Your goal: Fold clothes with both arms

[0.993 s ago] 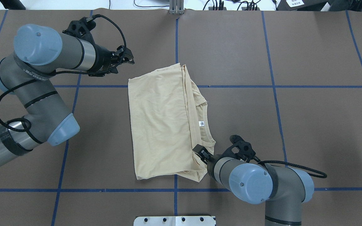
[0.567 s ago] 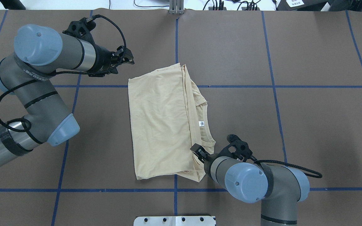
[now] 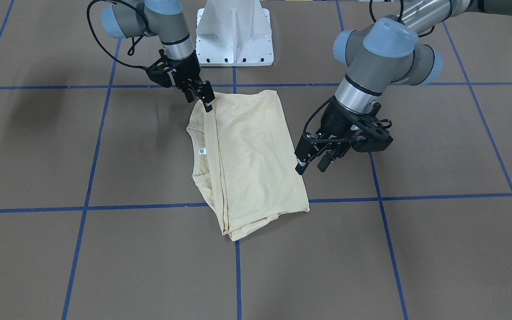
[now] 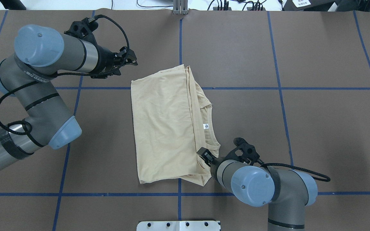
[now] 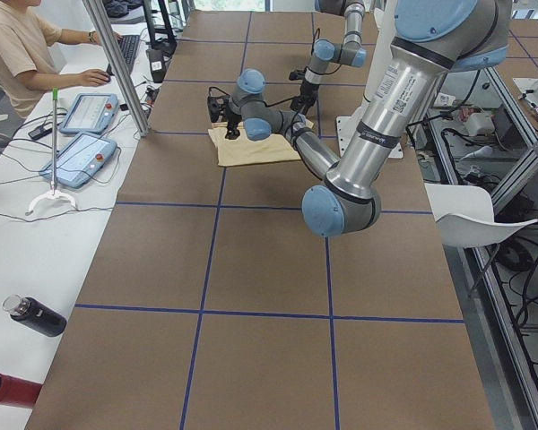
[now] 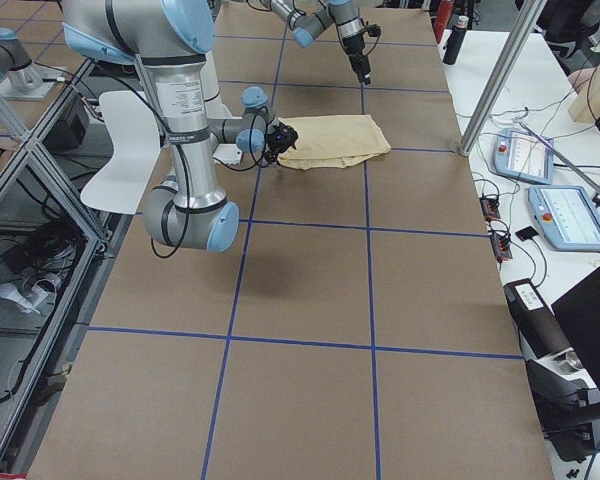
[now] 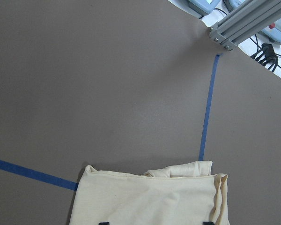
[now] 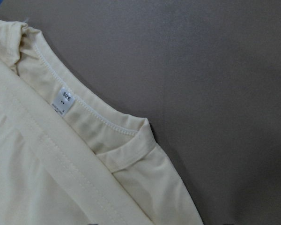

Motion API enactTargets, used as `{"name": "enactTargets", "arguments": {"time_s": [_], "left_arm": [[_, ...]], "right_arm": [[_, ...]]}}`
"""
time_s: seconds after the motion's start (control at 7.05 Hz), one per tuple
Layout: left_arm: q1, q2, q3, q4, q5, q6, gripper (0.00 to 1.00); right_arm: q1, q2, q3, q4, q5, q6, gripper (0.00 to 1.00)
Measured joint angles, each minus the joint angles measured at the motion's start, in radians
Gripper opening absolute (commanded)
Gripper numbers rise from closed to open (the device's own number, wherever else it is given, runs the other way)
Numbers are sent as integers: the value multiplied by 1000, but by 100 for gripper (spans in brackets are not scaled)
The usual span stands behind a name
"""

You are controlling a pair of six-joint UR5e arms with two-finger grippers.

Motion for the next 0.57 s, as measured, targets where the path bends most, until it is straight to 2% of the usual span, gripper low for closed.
{"name": "enactTargets", "arguments": {"time_s": [0.28,0.43,0.57], "left_arm": [[0,0,0,1,0,-1,73],[-1,0,-1,1,0,0,73],[-1,-1,-1,1,0,-1,73]], "right_arm": [[0,2,-6,1,1,0,89],[-1,4,-11,2,1,0,80],[-1,6,-17,3,2,0,37]]}}
